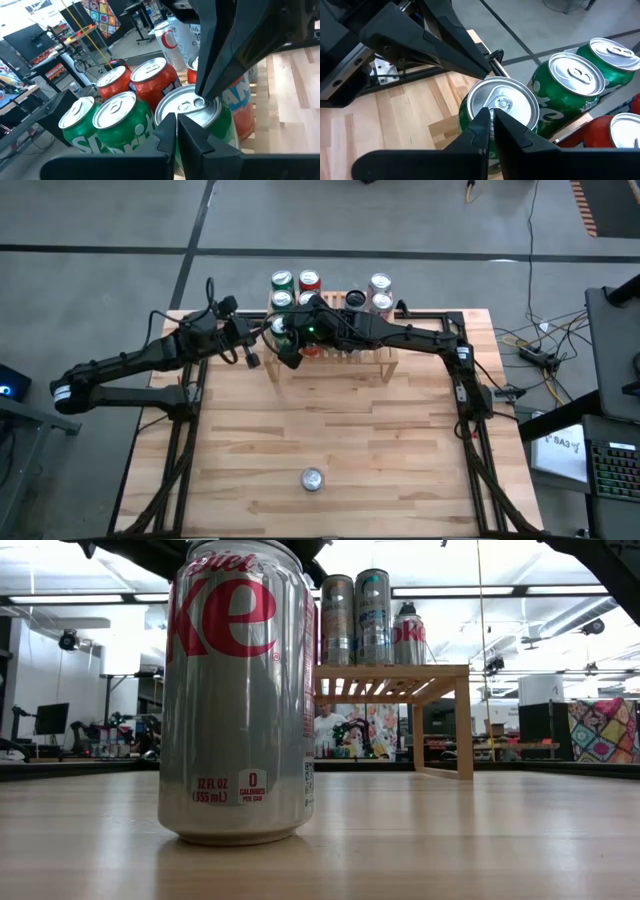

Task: Place canned beverage on shelf
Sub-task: Put the green soda can aligned with other green soda can on the shelf, then put the red silver soda can aligned with other red silver soda can on the shelf

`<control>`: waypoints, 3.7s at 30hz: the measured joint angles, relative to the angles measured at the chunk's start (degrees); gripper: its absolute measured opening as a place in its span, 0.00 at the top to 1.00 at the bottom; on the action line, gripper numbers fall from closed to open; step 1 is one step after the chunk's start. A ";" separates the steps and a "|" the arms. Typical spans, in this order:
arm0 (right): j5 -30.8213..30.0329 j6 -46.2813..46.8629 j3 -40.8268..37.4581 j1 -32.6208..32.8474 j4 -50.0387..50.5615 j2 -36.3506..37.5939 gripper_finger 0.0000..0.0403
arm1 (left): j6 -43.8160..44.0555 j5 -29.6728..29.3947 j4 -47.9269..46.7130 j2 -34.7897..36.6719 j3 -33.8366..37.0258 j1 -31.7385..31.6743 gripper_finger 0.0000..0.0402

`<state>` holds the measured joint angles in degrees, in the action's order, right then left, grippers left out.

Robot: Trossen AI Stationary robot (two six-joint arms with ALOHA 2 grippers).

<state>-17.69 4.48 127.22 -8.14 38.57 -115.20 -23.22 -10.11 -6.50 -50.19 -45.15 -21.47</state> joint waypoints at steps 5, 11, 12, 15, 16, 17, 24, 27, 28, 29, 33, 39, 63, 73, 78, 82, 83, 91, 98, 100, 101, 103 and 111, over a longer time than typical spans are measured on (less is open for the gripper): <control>0.11 0.63 0.00 0.22 -0.07 0.00 0.97 | 0.24 0.00 0.63 0.00 0.00 0.00 1.00; 0.13 0.71 0.00 0.37 -0.04 0.00 0.97 | 0.25 0.05 0.32 0.44 0.00 0.00 1.00; 0.13 0.71 0.00 0.37 -0.04 0.00 0.97 | 0.24 0.13 0.03 0.80 0.00 0.08 1.00; 0.13 0.65 0.00 0.37 -0.02 0.00 0.97 | 0.45 1.17 -1.93 2.22 0.00 0.09 1.00; 0.12 0.56 0.00 0.37 -0.02 0.00 0.97 | 0.88 1.50 -2.95 2.72 0.00 0.09 1.00; 0.12 0.47 0.00 0.37 -0.01 0.00 0.97 | 1.22 1.70 -4.09 3.29 0.00 0.09 1.00; 0.11 0.19 -0.04 0.37 0.04 0.02 0.97 | 5.30 10.86 -8.26 4.85 2.41 0.11 1.00; 0.11 0.13 -0.05 0.37 0.05 0.03 0.97 | 6.41 10.77 -6.87 4.81 4.11 0.11 1.00; 0.12 0.12 -0.07 0.37 0.07 0.05 0.97 | 6.82 10.70 -5.66 4.70 4.91 0.11 1.00; 0.13 0.09 -0.07 0.37 0.09 0.09 0.97 | 7.28 10.71 -4.36 4.51 5.66 0.11 1.00; 0.13 0.10 -0.07 0.37 0.11 0.09 0.97 | 7.91 10.66 -0.45 3.79 7.23 0.11 1.00; 0.12 0.38 -0.07 0.37 0.07 0.11 0.97 | 8.78 6.24 2.01 3.36 7.85 0.11 1.00; -0.09 1.29 -0.13 0.26 -0.25 0.95 0.97 | 10.11 0.86 1.01 3.43 7.39 0.11 1.00; -0.33 -0.36 -0.13 -0.16 0.13 1.86 0.97 | 12.02 6.56 0.04 3.48 7.41 0.11 1.00; -0.31 -0.37 -0.13 -0.13 -0.02 1.88 0.97 | 12.02 6.28 1.05 3.48 7.86 0.11 1.00; -0.33 -0.40 -0.13 0.05 0.02 2.06 0.97 | 12.03 6.15 1.10 3.56 8.02 0.12 1.00; -0.35 -0.38 -0.13 0.16 0.09 2.18 0.97 | 12.27 6.16 0.90 3.86 8.06 0.13 1.00; 0.13 3.29 -0.09 0.81 5.15 6.31 0.97 | 13.72 6.62 -0.79 9.52 8.17 2.40 1.00; 0.12 0.61 -0.09 0.74 6.99 6.99 0.97 | 16.00 6.64 3.11 12.40 9.94 12.18 1.00; 0.13 0.66 -0.09 0.66 6.22 7.06 0.97 | 16.56 5.76 3.90 12.39 10.27 15.49 1.00; 0.14 1.16 -0.09 0.65 5.57 7.06 0.97 | 16.76 4.60 3.93 12.29 10.33 17.20 1.00; 0.13 2.30 -0.09 0.63 4.76 7.06 0.97 | 16.94 0.96 3.93 11.86 10.53 20.45 1.00; 4.44 6.51 -0.09 0.90 5.05 7.15 0.97 | 19.87 -7.98 4.13 8.40 10.91 28.40 1.00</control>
<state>-13.25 10.99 127.13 -7.25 43.62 -108.05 -3.35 -18.09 -2.37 -41.79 -34.24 6.93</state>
